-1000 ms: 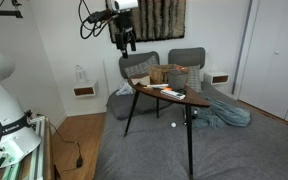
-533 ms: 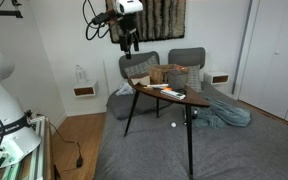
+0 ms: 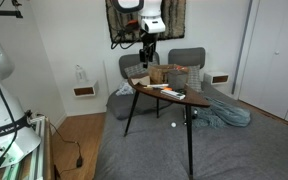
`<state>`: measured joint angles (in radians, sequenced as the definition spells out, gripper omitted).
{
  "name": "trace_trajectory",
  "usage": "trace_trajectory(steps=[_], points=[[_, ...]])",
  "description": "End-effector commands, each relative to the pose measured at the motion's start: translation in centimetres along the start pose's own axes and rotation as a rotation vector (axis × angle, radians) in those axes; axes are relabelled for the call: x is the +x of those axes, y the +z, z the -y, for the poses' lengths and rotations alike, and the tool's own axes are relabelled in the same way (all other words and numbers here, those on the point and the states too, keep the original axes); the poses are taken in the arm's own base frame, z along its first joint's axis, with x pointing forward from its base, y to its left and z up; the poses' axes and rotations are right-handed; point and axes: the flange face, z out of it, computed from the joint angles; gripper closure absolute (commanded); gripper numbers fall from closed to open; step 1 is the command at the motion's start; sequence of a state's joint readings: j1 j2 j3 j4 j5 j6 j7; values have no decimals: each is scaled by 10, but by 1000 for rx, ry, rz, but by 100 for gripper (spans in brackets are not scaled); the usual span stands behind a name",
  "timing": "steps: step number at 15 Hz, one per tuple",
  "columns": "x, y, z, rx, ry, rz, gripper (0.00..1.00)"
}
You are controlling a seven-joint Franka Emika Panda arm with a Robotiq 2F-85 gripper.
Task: Press a button on the white remote controller
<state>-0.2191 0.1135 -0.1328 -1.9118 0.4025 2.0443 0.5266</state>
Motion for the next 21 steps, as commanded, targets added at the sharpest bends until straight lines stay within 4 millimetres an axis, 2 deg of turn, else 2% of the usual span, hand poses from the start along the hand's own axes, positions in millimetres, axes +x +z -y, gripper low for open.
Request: trace_trajectory(steps=[1,6,7,13,14,17,21], points=[[36,20,15,1,42,74,62],[74,49,11,-8,113,148,97],[81,55,9,-10,128,159,99],[104,97,1,-52,190,240,100],[95,90,-3,-53,158,201,99],[101,103,-3,-71,168,219,99],[102,102,-1,-70,168,218,100]])
